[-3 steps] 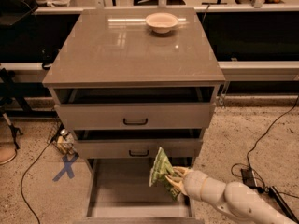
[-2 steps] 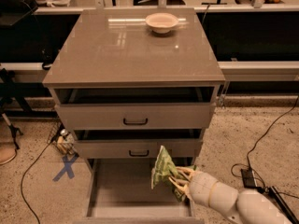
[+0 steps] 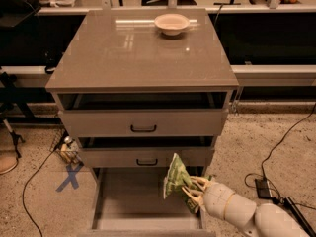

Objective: Pick green jalapeno chip bag from bottom drawer and place on counter

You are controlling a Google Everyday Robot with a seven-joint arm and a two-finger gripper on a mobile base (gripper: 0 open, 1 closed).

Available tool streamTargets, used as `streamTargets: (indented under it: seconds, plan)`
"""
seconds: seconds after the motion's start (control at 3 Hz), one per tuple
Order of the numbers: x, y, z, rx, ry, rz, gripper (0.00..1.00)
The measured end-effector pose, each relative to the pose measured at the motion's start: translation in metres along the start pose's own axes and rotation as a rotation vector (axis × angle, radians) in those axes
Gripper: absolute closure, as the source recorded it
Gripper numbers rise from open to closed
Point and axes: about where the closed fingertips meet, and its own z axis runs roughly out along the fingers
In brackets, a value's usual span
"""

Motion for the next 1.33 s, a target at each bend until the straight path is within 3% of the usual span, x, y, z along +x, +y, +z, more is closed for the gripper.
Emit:
streamTargets:
  seconds: [0.33,1.0,1.33]
  plan:
    - [-0.026,-0.010,-0.008,0.022,-0.065,-0.037,1.00]
    - [-0.187,-0.048,-0.068,0.107,-0.317,-0.364,1.00]
    - [-0.214,-0.047,-0.070,0.104,-0.354,-0.404,1.00]
